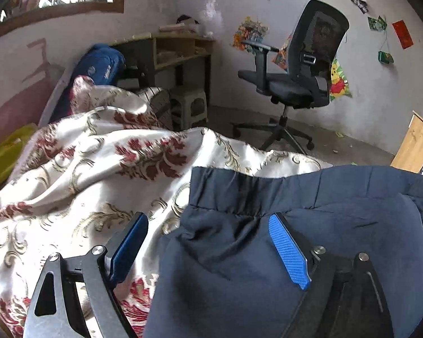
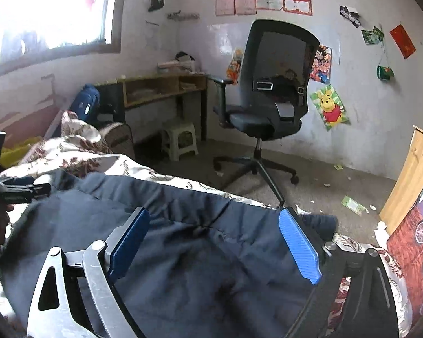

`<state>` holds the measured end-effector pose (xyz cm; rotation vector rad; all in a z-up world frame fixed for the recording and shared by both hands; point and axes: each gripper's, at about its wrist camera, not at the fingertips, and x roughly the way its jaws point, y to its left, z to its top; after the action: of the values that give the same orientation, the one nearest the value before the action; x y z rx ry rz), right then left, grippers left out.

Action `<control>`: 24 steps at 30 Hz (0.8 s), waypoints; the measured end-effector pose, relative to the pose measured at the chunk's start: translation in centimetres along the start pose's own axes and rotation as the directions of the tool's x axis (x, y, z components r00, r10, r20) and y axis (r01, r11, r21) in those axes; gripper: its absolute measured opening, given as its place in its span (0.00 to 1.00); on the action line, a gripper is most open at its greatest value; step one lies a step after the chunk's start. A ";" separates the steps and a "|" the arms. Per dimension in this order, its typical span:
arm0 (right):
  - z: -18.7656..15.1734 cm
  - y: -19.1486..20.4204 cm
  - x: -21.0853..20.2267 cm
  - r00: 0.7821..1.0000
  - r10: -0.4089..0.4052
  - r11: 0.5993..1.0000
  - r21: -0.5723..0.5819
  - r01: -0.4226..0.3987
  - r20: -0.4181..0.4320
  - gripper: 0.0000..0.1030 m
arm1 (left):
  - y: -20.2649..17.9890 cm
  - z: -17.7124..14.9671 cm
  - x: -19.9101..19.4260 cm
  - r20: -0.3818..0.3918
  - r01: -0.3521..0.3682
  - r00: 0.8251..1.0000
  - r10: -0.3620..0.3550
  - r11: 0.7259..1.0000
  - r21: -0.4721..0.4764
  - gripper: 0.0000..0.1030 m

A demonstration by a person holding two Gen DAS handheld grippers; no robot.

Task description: Fold large clothes

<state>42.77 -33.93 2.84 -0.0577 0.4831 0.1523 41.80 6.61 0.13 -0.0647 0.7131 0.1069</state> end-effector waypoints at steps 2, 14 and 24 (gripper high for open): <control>0.0 0.2 -0.6 1.000 0.002 1.000 -0.005 -0.002 0.005 0.89 | -0.1 -0.2 -1.0 0.043 -0.017 0.999 0.016 1.000 0.021 0.86; -2.1 3.0 -5.1 0.994 0.112 0.992 -0.063 -0.112 -0.002 0.89 | -0.3 -3.5 -6.9 0.199 0.086 0.974 -0.111 0.988 0.129 0.94; -5.8 4.0 -1.5 0.974 0.103 0.990 -0.072 -0.120 -0.199 0.89 | -3.3 -5.7 -5.0 0.105 0.153 0.978 -0.179 0.963 0.223 0.94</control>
<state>38.14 -30.69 -1.64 -0.1286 0.6766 0.2791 34.75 2.41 -0.82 0.0875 0.5886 -0.1264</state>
